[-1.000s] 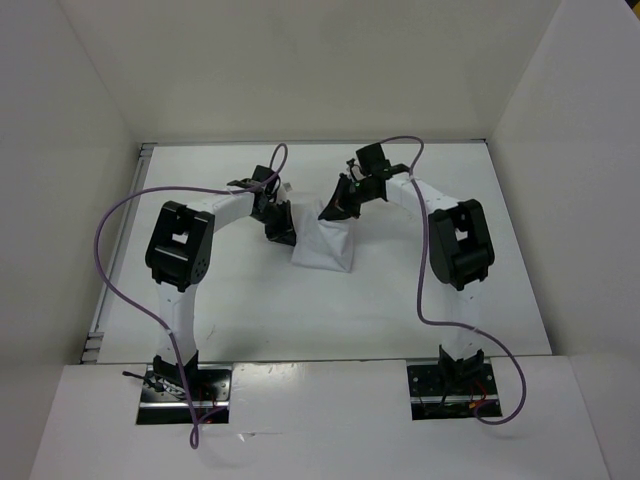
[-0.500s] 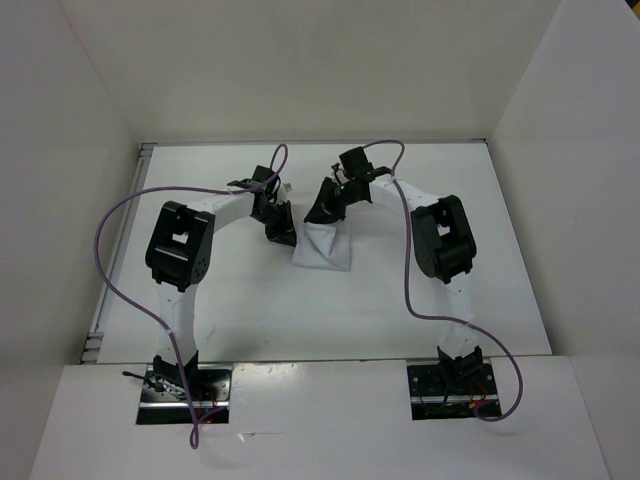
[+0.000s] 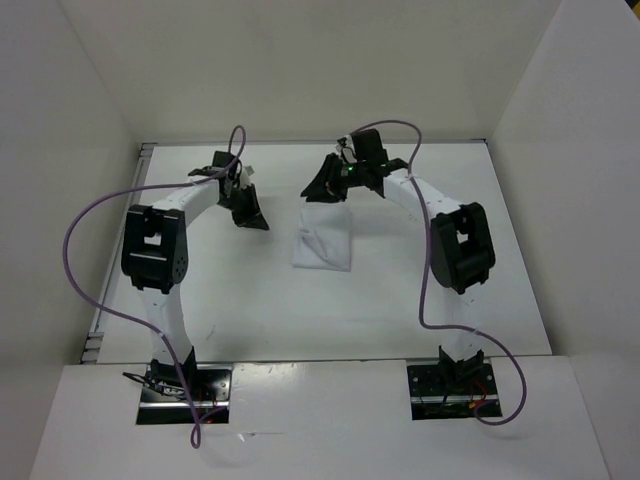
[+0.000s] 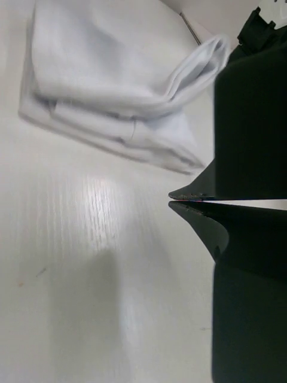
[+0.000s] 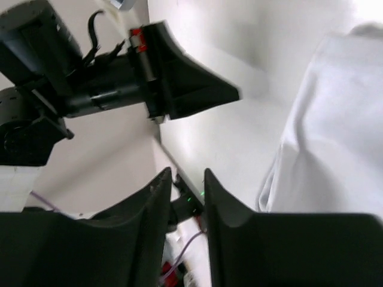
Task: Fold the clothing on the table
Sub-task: Fold the skirt
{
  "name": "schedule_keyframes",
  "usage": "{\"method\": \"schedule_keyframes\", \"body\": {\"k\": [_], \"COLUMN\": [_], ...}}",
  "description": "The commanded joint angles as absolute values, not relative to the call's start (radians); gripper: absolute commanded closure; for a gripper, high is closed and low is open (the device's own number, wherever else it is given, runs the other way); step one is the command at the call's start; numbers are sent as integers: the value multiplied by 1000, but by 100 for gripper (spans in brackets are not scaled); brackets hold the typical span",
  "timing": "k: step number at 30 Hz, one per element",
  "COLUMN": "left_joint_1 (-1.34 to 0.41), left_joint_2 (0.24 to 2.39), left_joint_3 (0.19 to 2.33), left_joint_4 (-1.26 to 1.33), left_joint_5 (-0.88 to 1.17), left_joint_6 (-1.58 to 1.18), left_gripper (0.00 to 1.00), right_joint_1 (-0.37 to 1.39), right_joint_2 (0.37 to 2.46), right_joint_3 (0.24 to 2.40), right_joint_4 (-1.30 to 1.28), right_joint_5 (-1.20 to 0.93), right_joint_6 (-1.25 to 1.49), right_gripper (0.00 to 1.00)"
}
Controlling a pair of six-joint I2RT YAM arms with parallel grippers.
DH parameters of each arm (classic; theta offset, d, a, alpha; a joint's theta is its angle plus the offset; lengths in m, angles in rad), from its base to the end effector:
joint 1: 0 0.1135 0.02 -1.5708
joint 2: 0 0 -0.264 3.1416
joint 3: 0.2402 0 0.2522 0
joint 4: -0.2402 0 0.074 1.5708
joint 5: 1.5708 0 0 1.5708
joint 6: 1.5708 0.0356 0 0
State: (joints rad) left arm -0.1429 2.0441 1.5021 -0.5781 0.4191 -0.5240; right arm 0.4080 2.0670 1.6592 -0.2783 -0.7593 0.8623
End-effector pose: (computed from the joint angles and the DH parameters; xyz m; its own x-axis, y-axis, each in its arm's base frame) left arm 0.4211 -0.0752 0.1776 -0.9243 -0.3288 -0.1939 -0.1812 0.8251 -0.5351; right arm 0.4232 0.2096 0.2404 -0.9682 0.1815 -0.1723 -0.0638 0.4866 0.8713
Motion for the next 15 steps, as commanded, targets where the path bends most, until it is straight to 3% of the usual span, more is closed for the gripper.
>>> {"method": "schedule_keyframes", "body": {"k": [1,3,6,15], "left_joint_1": [-146,-167,-190,-190], "left_joint_2": [1884,1846,1845,1881], "left_joint_3": [1569,1580,1627,1684], "left_joint_4": [-609,-598,-588,-600], "left_joint_5": [460,532,610,653], "left_joint_6": [-463,-463,-463,-472], "left_gripper": [94,94,95,96], "right_joint_1": [367,367,367,420], "right_joint_2": [1890,1861,1850,1900], "right_joint_3": [1631,1556,1461,1358], "right_joint_4": [-420,-420,-420,-383], "right_joint_5": [-594,-559,-549,-538], "right_joint_6": [770,759,759,772], "right_gripper": [71,84,94,96]}}
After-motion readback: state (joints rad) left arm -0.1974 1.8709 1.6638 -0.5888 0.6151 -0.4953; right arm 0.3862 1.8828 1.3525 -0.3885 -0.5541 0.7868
